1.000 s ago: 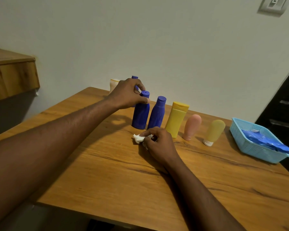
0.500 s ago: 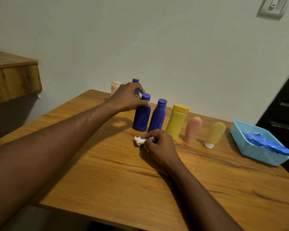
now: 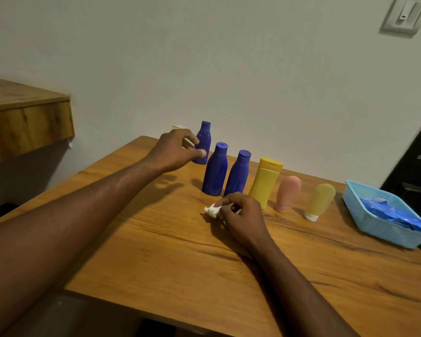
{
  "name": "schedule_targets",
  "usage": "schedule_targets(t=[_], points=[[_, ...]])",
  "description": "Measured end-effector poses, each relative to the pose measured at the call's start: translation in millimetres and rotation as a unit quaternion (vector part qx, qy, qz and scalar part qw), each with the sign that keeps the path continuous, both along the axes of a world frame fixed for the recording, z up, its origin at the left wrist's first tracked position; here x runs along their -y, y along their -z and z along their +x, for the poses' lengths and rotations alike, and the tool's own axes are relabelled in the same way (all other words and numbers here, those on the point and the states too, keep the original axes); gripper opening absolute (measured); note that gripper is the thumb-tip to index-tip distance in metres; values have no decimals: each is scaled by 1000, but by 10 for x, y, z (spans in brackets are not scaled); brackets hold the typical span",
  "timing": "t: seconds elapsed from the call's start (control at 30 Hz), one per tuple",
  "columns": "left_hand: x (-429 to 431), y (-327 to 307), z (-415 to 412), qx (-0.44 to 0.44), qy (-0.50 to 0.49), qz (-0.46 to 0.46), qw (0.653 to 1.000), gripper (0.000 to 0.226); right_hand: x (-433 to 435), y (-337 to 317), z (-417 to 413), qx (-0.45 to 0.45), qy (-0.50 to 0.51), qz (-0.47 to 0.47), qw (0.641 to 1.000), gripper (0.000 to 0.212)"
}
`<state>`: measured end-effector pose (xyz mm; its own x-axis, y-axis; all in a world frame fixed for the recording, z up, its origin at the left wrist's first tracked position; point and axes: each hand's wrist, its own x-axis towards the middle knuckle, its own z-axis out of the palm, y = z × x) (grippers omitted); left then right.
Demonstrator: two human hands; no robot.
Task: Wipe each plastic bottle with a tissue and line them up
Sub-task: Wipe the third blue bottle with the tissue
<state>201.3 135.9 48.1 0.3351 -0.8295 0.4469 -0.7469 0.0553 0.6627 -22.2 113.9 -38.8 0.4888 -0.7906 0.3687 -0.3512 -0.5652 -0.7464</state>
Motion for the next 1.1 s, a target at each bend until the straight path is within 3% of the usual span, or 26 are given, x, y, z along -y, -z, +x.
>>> schedule_targets(t=[0.17, 0.37, 0.47, 0.7, 0.87, 0.97, 1.1], points=[[-277, 83, 100, -21, -3, -10, 1000, 16, -127, -26, -16, -16, 11, -40, 999, 12], [-628, 201, 164, -63, 28, -11, 998, 10, -432, -59, -17, -154, -14, -149, 977, 11], [-783, 247, 173, -77, 36, 2, 996, 10, -605, -77, -44, -168, -14, -162, 972, 14], [-983, 175, 66, -53, 4, 19, 998, 24, -937, -216, -72, -179, -17, -158, 971, 31], [-978, 23, -7, 91, -90, 27, 991, 34, -888, -459, 63, -167, -13, -241, 956, 31], [-929, -116, -7, 69, -99, -21, 993, 48, -795, -732, 155, -158, -5, -281, 947, 30], [-709, -321, 97, 43, -63, -16, 997, 59, -588, -1128, 238, -178, 6, -308, 934, 22]])
